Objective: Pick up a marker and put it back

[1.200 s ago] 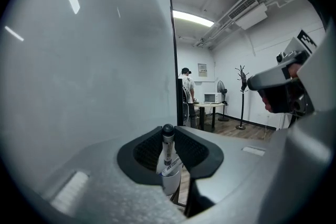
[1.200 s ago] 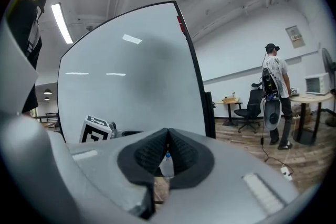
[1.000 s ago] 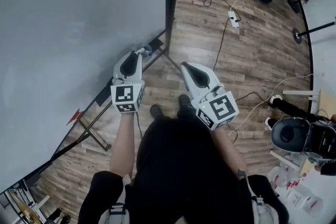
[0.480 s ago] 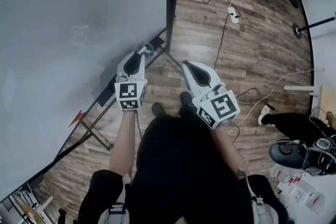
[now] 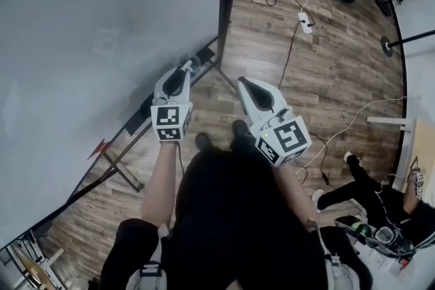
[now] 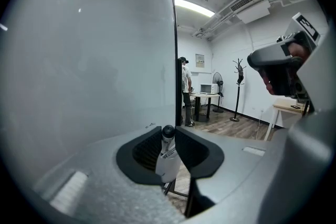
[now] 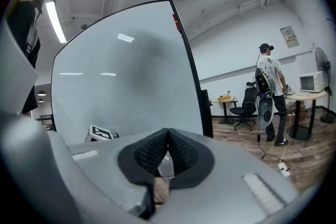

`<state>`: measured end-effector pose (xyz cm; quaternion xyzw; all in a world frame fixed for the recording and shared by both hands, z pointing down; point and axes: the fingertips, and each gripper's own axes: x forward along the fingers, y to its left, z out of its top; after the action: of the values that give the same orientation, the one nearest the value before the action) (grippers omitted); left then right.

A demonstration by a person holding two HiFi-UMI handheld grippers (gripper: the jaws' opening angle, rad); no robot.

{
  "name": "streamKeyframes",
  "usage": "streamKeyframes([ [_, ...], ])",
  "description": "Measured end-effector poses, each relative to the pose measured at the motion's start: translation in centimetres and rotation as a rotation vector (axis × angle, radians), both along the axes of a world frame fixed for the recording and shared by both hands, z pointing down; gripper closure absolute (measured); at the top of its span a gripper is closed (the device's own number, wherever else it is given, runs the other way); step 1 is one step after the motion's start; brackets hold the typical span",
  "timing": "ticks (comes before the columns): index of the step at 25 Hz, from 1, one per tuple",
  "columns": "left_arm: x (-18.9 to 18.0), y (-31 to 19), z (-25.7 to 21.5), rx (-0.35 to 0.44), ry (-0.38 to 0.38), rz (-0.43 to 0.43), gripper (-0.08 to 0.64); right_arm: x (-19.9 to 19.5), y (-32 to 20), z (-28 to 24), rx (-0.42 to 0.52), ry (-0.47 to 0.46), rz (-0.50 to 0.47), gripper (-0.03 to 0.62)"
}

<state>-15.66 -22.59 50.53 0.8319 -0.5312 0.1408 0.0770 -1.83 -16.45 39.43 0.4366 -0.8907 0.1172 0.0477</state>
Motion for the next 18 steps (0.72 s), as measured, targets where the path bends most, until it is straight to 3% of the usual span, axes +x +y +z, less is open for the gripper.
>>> streamKeyframes([
  [18,-0.6,1.3,-1.0,0.005,0.005,-0.086,0.469,0.5,-0.2,-0.4,0.008,-0.015,-0.081,0.591],
])
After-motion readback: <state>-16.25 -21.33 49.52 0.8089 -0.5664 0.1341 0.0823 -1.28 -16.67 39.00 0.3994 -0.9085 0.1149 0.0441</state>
